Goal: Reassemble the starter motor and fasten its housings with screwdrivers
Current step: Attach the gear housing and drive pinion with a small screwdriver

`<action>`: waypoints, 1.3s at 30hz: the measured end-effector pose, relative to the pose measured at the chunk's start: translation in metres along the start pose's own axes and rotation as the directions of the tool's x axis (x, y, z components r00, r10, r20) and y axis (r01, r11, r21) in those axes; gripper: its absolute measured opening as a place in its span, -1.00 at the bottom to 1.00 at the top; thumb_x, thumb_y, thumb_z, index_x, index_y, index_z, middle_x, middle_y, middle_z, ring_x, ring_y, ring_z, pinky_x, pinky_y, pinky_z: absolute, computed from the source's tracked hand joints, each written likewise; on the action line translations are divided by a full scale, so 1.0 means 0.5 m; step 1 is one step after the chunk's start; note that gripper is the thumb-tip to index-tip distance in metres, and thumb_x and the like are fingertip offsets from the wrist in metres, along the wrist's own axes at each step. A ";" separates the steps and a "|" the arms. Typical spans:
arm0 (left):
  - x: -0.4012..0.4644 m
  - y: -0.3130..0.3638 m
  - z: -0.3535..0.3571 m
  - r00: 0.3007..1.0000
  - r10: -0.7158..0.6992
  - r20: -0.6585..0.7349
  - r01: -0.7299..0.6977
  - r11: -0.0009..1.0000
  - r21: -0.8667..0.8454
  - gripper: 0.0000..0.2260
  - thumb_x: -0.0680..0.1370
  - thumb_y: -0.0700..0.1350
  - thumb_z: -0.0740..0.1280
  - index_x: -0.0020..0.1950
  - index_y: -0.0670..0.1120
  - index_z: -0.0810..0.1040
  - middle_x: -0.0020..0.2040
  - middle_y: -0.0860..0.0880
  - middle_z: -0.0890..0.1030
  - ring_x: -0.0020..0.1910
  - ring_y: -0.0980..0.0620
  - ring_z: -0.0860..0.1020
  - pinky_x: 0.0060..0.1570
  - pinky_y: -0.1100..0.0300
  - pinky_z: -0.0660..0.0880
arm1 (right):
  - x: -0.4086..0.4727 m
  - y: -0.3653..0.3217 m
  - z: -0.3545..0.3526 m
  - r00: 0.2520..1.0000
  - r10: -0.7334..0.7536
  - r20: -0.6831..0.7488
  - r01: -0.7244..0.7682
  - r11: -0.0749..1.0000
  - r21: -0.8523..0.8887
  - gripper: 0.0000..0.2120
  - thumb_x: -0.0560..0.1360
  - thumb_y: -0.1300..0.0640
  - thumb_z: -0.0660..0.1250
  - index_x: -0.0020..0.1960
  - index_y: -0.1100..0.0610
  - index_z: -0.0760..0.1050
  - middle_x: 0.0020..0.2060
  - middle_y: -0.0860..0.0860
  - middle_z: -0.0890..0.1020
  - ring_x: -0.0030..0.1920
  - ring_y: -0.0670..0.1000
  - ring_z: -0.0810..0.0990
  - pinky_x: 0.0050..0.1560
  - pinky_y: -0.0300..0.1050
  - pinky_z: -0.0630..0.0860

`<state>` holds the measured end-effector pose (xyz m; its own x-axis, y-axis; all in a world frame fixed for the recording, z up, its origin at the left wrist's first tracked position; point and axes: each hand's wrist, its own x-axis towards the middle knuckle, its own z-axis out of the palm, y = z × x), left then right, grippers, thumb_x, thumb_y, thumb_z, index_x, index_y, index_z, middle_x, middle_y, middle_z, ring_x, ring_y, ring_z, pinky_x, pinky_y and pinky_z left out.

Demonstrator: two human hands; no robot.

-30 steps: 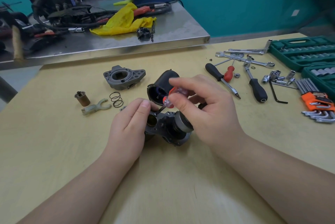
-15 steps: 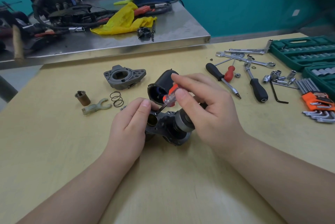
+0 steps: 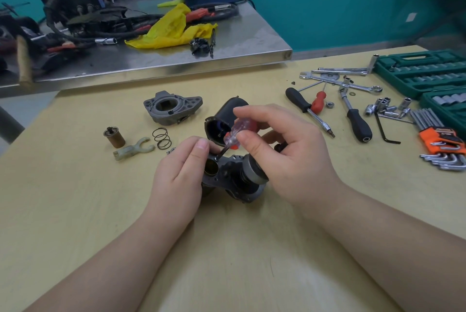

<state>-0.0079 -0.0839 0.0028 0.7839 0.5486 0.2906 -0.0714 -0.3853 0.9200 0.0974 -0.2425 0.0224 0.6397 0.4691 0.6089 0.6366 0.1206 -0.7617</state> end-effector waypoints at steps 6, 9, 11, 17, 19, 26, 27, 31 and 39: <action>0.000 0.000 0.004 1.000 0.012 -0.020 -0.011 0.999 0.046 -0.73 0.71 0.05 0.17 -0.06 0.17 0.64 -0.14 0.20 0.68 -0.11 0.22 0.60 -0.16 0.43 0.44 | 0.001 -0.006 0.005 0.999 0.025 -0.042 -0.027 0.998 -0.050 -0.76 0.56 0.17 0.50 0.21 0.01 0.70 -0.07 -0.12 0.70 -0.01 0.02 0.69 -0.01 -0.16 0.61; 0.001 -0.002 0.007 0.999 0.016 -0.043 -0.014 0.998 0.059 -0.73 0.70 0.04 0.17 -0.06 0.16 0.63 -0.14 0.19 0.67 -0.12 0.22 0.59 -0.18 0.45 0.42 | -0.001 -0.009 0.010 0.996 0.060 -0.061 -0.065 0.995 -0.070 -0.78 0.54 0.13 0.50 0.17 -0.01 0.70 -0.08 -0.11 0.71 -0.04 0.01 0.69 0.00 -0.07 0.62; 0.001 -0.003 0.009 0.999 0.006 -0.054 -0.002 0.998 0.066 -0.72 0.70 0.06 0.16 -0.08 0.16 0.62 -0.16 0.18 0.66 -0.13 0.21 0.59 -0.21 0.44 0.41 | -0.001 -0.014 0.011 0.996 0.061 -0.070 -0.068 0.993 -0.096 -0.79 0.53 0.12 0.51 0.16 -0.01 0.70 -0.09 -0.12 0.71 -0.06 0.00 0.68 -0.02 -0.05 0.62; 0.001 -0.005 0.010 0.998 -0.001 -0.070 0.007 0.997 0.076 -0.72 0.69 0.09 0.15 -0.09 0.16 0.62 -0.17 0.17 0.65 -0.15 0.21 0.57 -0.24 0.41 0.40 | -0.001 -0.024 0.013 0.994 0.037 -0.100 -0.053 0.986 -0.160 -0.80 0.51 0.09 0.51 0.13 0.01 0.70 -0.11 -0.14 0.70 -0.09 -0.02 0.65 -0.07 -0.13 0.59; 0.000 -0.003 0.011 0.997 0.002 -0.072 0.003 0.998 0.069 -0.72 0.70 0.08 0.15 -0.09 0.16 0.61 -0.17 0.17 0.66 -0.16 0.22 0.57 -0.24 0.41 0.41 | -0.001 -0.025 0.013 0.994 0.031 -0.107 -0.049 0.985 -0.168 -0.81 0.51 0.09 0.51 0.12 0.00 0.70 -0.12 -0.16 0.69 -0.10 -0.03 0.65 -0.08 -0.18 0.58; 0.002 -0.005 0.007 0.999 -0.017 -0.046 0.019 0.999 0.047 -0.73 0.67 0.08 0.18 -0.10 0.14 0.63 -0.17 0.15 0.65 -0.17 0.21 0.57 -0.23 0.39 0.42 | -0.005 -0.017 0.010 0.995 0.011 -0.098 -0.022 0.994 -0.103 -0.79 0.54 0.18 0.51 0.16 0.06 0.70 -0.10 -0.13 0.71 -0.05 -0.06 0.69 -0.04 -0.27 0.58; 0.002 -0.005 0.004 0.999 -0.025 -0.031 0.026 0.999 0.040 -0.74 0.66 0.08 0.19 -0.10 0.15 0.64 -0.15 0.15 0.66 -0.15 0.20 0.57 -0.22 0.37 0.43 | -0.006 -0.016 0.008 0.996 -0.010 -0.086 0.000 0.994 -0.110 -0.79 0.55 0.20 0.50 0.17 0.08 0.70 -0.10 -0.11 0.71 -0.05 -0.04 0.69 -0.04 -0.24 0.59; 0.004 -0.001 -0.006 0.998 -0.032 0.049 0.029 0.998 0.051 -0.77 0.61 0.15 0.25 -0.09 0.12 0.65 -0.19 0.12 0.65 -0.17 0.18 0.57 -0.22 0.35 0.42 | -0.015 -0.008 0.004 0.991 -0.104 -0.080 0.092 0.986 -0.142 -0.79 0.58 0.25 0.47 0.20 0.16 0.68 -0.07 -0.04 0.70 -0.04 -0.02 0.68 -0.04 -0.11 0.61; -0.002 0.004 -0.010 0.991 -0.086 0.106 0.081 0.995 0.052 -0.96 0.48 0.01 0.42 -0.12 0.08 0.65 -0.19 0.16 0.66 -0.18 0.23 0.58 -0.21 0.41 0.48 | 0.019 -0.010 -0.024 0.964 0.037 -0.264 -0.015 0.996 0.085 -0.78 0.63 0.13 0.40 0.20 -0.13 0.61 -0.03 -0.05 0.74 0.01 0.09 0.73 -0.05 0.02 0.66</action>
<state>-0.0121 -0.0814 0.0057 0.8479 0.4984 0.1810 0.0245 -0.3777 0.9256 0.1054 -0.2494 0.0347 0.7539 0.2262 0.6168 0.5878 0.1872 -0.7871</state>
